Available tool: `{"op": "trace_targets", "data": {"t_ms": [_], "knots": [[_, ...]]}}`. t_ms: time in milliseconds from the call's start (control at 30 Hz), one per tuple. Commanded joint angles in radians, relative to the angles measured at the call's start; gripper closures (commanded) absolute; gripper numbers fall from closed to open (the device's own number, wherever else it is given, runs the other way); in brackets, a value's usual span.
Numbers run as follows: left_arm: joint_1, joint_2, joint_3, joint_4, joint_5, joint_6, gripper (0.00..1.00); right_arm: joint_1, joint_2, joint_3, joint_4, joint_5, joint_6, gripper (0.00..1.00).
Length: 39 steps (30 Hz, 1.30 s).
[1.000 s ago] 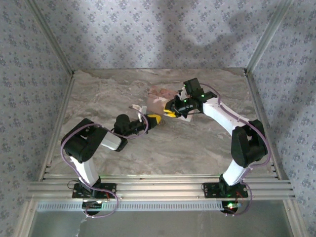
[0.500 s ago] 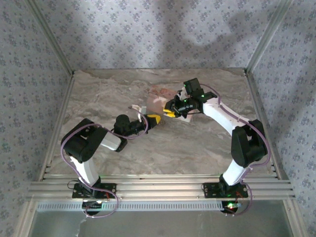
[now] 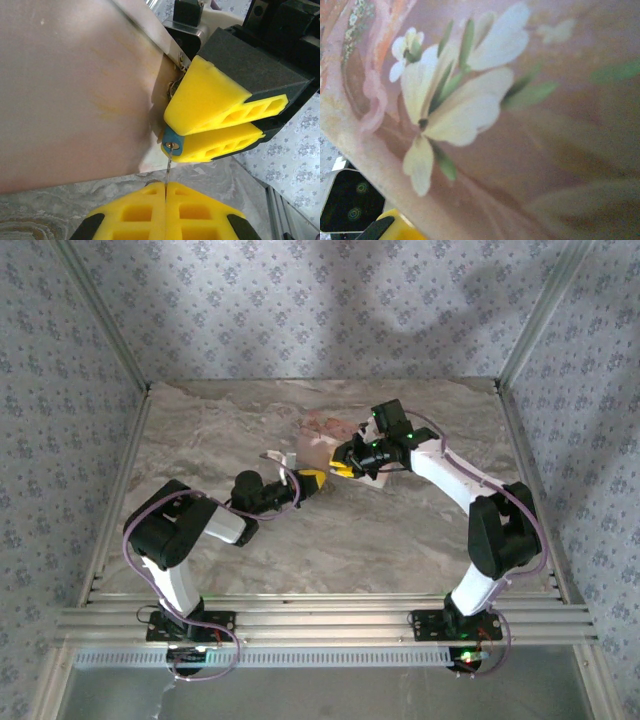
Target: Unlock the padlock with the key
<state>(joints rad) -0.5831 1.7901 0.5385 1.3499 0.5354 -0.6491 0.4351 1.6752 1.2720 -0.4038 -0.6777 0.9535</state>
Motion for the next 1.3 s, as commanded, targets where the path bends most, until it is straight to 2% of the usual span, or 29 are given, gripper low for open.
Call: {"op": "trace_targets", "data": {"t_ms": [0,233,533,1267], "knots": [[0.002,0.018,0.055,0.058,0.048,-0.046,1.0,0.011,-0.035,-0.005,0.034,-0.056,0.0,1.0],[0.026,0.042,0.092,0.059,0.12,-0.194,1.0,0.007,-0.047,-0.014,0.035,-0.066,-0.06,1.0],[0.065,0.05,0.096,0.058,0.176,-0.242,1.0,0.011,-0.045,-0.022,0.023,-0.097,-0.112,1.0],[-0.004,0.057,0.094,0.059,0.11,-0.132,1.0,0.02,-0.044,0.001,0.027,-0.134,-0.057,1.0]]}}
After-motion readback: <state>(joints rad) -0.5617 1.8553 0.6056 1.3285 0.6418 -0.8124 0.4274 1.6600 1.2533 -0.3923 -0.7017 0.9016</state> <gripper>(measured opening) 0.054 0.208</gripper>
